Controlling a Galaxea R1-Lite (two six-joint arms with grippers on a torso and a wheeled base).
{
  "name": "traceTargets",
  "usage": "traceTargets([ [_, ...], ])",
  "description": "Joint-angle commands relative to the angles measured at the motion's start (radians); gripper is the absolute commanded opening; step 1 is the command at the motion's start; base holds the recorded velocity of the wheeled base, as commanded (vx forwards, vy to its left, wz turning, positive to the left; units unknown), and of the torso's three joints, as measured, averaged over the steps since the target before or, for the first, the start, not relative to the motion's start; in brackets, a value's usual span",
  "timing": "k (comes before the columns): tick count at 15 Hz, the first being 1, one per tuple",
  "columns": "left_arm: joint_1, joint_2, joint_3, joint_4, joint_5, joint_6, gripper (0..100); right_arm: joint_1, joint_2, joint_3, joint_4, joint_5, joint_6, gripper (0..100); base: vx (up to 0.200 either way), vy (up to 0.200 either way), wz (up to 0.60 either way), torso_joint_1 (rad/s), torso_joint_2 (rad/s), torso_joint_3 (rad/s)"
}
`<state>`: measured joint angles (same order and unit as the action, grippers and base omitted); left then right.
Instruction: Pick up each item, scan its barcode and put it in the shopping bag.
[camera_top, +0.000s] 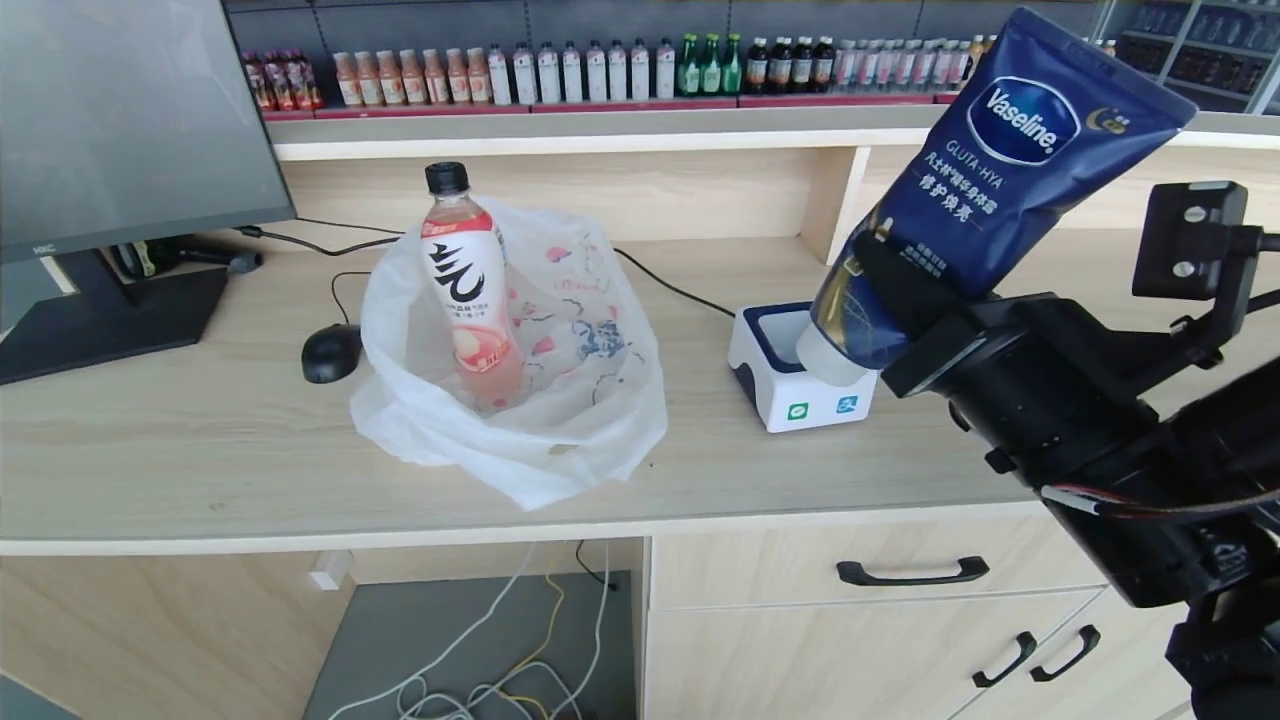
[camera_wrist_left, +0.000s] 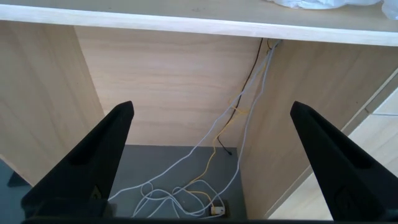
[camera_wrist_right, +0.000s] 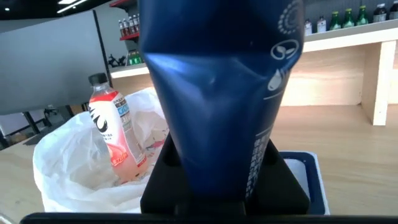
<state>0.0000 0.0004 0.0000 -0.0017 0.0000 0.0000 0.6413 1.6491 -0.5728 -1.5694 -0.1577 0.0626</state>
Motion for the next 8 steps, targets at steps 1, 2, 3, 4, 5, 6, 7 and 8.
traceTargets([
  [1,-0.002,0.0,0.0,0.0,0.0,0.0,100,0.0,-0.005,0.002,-0.001,-0.002,0.0,0,0.0,0.0,0.0,0.0,0.0,0.0],
  [2,-0.002,0.0,0.0,0.0,0.0,0.0,100,0.0,-0.008,0.014,-0.001,-0.002,0.0,0,0.0,0.0,0.0,0.0,0.0,0.0],
  [3,0.0,0.0,0.0,0.0,0.0,0.0,100,0.0,-0.009,0.027,-0.001,-0.002,0.0,0,0.0,0.0,0.0,0.0,0.0,0.0],
  [4,-0.002,0.0,0.0,0.0,0.0,0.0,100,0.0,-0.008,0.021,-0.001,-0.002,0.0,0,0.0,0.0,0.0,0.0,0.0,0.0],
  [5,-0.002,0.0,0.0,0.0,0.0,0.0,100,0.0,0.001,0.016,-0.001,-0.002,0.0,0,0.0,0.0,0.0,0.0,0.0,0.0],
  [6,-0.002,0.0,0.0,0.0,0.0,0.0,100,0.0,0.015,0.002,-0.001,-0.002,0.0,0,0.0,0.0,0.0,0.0,0.0,0.0],
  [7,-0.002,0.0,0.0,0.002,0.0,0.0,100,0.0,0.023,-0.004,-0.001,-0.002,0.002,0,0.0,0.0,0.0,0.0,0.0,0.0],
  [8,-0.002,0.0,0.0,0.0,0.0,0.0,100,0.0,0.046,0.001,-0.001,-0.002,0.003,0,0.0,0.0,0.0,0.0,0.0,0.0],
])
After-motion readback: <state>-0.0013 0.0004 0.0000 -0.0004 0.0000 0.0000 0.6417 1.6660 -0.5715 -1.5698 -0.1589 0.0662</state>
